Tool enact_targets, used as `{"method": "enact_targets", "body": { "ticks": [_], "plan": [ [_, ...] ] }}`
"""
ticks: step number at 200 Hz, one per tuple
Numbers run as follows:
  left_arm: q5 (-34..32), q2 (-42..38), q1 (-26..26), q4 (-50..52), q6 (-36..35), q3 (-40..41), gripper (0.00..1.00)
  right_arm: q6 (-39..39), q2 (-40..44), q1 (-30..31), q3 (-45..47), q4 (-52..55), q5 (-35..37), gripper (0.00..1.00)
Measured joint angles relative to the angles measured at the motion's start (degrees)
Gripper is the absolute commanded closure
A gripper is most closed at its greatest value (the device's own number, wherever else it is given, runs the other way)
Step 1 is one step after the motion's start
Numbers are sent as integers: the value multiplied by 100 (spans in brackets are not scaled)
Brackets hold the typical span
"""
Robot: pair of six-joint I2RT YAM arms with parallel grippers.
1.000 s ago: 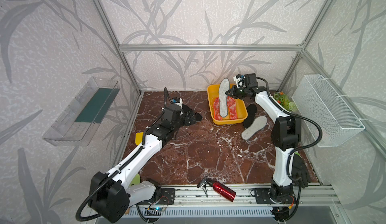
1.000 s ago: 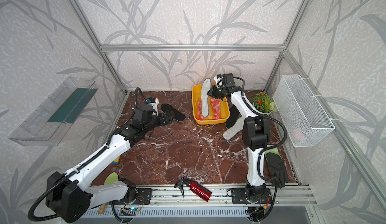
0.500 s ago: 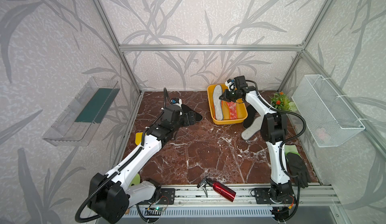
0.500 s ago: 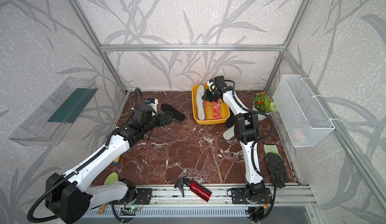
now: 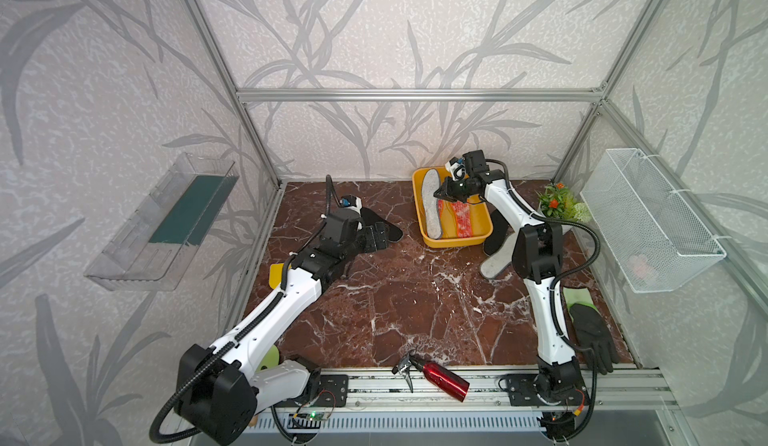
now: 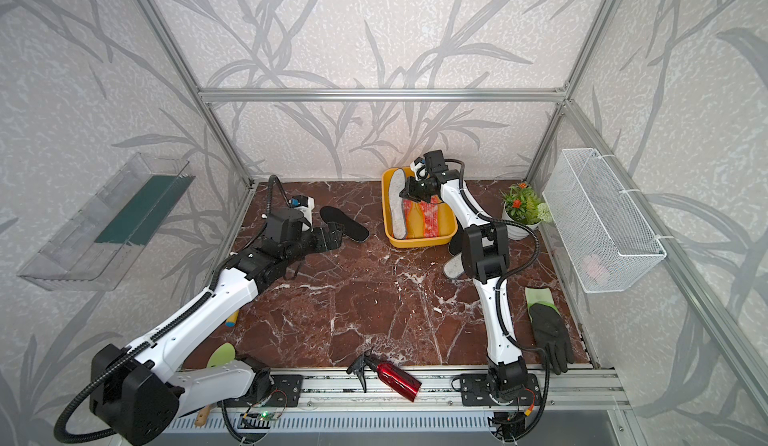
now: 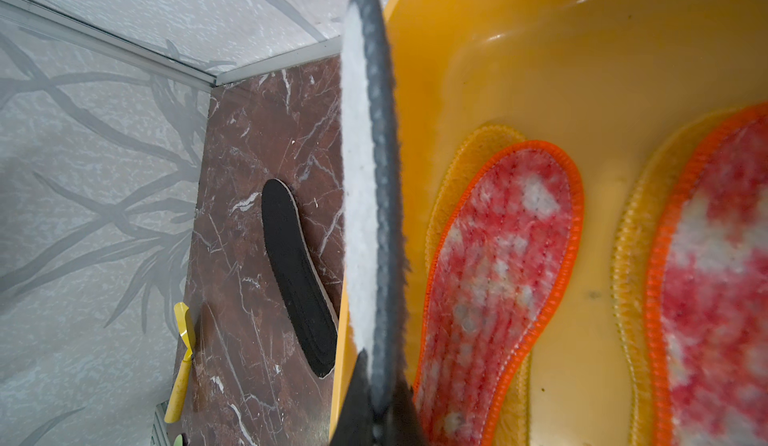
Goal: Put the insoles into the storage box
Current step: Place the insole in the storage box.
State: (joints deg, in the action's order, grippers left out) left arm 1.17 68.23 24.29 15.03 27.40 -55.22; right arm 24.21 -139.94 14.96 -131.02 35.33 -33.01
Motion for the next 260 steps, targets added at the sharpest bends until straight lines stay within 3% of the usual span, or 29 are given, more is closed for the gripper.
{"method": "enact_targets", "body": {
  "ticks": [260],
  "plan": [
    [-2,0,-48,96,-39,0,1,-175,-1110,0,-1228,916,455,100]
  ]
}}
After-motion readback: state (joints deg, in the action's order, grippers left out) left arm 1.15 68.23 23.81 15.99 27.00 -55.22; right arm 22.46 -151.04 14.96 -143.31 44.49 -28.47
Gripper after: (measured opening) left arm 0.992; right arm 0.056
